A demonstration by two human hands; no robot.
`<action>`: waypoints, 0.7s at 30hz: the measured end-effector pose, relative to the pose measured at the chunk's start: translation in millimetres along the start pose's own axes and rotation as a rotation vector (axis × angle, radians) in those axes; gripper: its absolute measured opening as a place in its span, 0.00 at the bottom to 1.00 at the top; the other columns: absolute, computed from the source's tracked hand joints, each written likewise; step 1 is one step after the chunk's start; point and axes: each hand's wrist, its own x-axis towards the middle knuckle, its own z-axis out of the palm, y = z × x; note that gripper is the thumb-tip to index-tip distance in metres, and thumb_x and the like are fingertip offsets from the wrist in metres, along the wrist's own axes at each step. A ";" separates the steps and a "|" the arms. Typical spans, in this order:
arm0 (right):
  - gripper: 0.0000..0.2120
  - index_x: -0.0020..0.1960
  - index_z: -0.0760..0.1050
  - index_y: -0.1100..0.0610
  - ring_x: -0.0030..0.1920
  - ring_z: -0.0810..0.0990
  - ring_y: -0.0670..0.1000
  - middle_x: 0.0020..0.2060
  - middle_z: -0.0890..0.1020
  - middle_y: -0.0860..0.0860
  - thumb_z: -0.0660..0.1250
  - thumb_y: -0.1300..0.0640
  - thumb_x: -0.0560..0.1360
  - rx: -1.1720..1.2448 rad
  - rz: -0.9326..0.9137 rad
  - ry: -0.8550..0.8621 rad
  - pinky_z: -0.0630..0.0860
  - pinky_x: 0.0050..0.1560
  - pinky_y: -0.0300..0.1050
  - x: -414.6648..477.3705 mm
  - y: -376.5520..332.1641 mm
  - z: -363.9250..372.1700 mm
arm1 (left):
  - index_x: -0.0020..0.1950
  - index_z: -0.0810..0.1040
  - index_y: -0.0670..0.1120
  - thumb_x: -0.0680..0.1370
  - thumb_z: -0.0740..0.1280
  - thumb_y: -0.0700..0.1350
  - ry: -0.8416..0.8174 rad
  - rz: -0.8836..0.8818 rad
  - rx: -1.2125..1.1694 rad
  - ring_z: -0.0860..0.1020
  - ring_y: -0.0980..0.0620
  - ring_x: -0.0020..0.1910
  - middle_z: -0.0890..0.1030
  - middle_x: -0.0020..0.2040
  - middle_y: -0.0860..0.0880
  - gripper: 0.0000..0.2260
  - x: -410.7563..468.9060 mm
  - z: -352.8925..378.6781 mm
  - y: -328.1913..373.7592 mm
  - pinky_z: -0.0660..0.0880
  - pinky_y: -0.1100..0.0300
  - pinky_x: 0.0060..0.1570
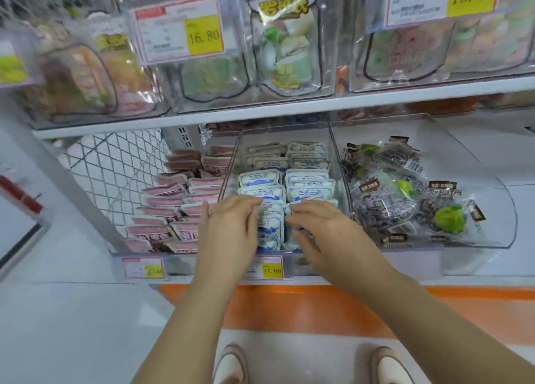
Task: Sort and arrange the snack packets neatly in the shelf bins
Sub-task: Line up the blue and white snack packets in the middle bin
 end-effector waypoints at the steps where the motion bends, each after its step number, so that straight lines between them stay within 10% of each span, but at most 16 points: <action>1: 0.12 0.52 0.81 0.58 0.54 0.80 0.55 0.52 0.82 0.52 0.66 0.61 0.70 -0.015 0.002 -0.034 0.71 0.56 0.42 1.1 -2.8 3.3 | 0.56 0.80 0.49 0.77 0.65 0.41 -0.007 -0.011 0.029 0.76 0.48 0.59 0.80 0.57 0.52 0.11 -5.9 -0.7 -5.0 0.59 0.45 0.67; 13: 0.11 0.55 0.77 0.54 0.47 0.78 0.49 0.46 0.81 0.48 0.69 0.53 0.74 -0.086 0.220 -0.599 0.76 0.49 0.44 96.4 -38.3 32.8 | 0.51 0.83 0.48 0.70 0.72 0.36 0.118 -0.088 -0.100 0.74 0.41 0.55 0.78 0.57 0.44 0.12 -22.4 -11.9 -48.7 0.74 0.45 0.53; 21: 0.19 0.32 0.58 0.48 0.32 0.67 0.48 0.29 0.67 0.44 0.64 0.61 0.75 -0.328 -0.016 -0.568 0.63 0.36 0.45 89.4 -46.5 44.1 | 0.46 0.84 0.49 0.71 0.72 0.40 0.115 -0.040 -0.168 0.78 0.47 0.49 0.80 0.52 0.49 0.06 -7.3 -8.5 -57.9 0.69 0.50 0.53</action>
